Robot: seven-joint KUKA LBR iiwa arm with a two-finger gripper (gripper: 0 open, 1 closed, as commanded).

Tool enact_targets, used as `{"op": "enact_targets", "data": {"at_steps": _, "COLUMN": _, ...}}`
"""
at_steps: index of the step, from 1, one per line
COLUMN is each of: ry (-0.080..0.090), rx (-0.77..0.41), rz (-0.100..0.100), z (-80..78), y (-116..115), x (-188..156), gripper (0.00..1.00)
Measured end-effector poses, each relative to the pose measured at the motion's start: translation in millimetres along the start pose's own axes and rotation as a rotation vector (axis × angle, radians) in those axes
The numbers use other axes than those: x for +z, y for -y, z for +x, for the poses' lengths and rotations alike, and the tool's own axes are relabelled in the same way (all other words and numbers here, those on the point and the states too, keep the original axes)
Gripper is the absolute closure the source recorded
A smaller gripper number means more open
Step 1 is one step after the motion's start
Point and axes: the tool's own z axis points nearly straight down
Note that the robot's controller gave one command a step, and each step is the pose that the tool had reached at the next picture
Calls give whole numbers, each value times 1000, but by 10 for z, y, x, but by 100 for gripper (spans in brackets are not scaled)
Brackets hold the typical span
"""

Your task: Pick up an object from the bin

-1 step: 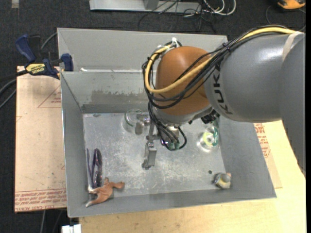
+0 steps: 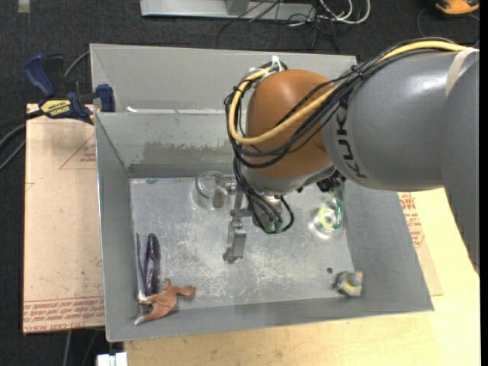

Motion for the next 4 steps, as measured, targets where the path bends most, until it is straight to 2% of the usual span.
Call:
{"op": "enact_targets", "data": {"at_steps": 1, "ry": -10, "rx": -165, "rz": 13, "z": 397, "y": -1082, "x": 1143, "gripper": 0}}
{"op": "enact_targets", "data": {"at_steps": 2, "ry": 2, "rx": -152, "rz": -2, "z": 296, "y": -1168, "x": 264, "gripper": 0}}
{"op": "enact_targets", "data": {"at_steps": 3, "ry": -7, "rx": -564, "rz": 9, "z": 582, "y": -1164, "x": 860, "gripper": 0}}
{"op": "enact_targets", "data": {"at_steps": 4, "ry": 11, "rx": -590, "rz": -2, "z": 476, "y": -1065, "x": 1150, "gripper": 0}}
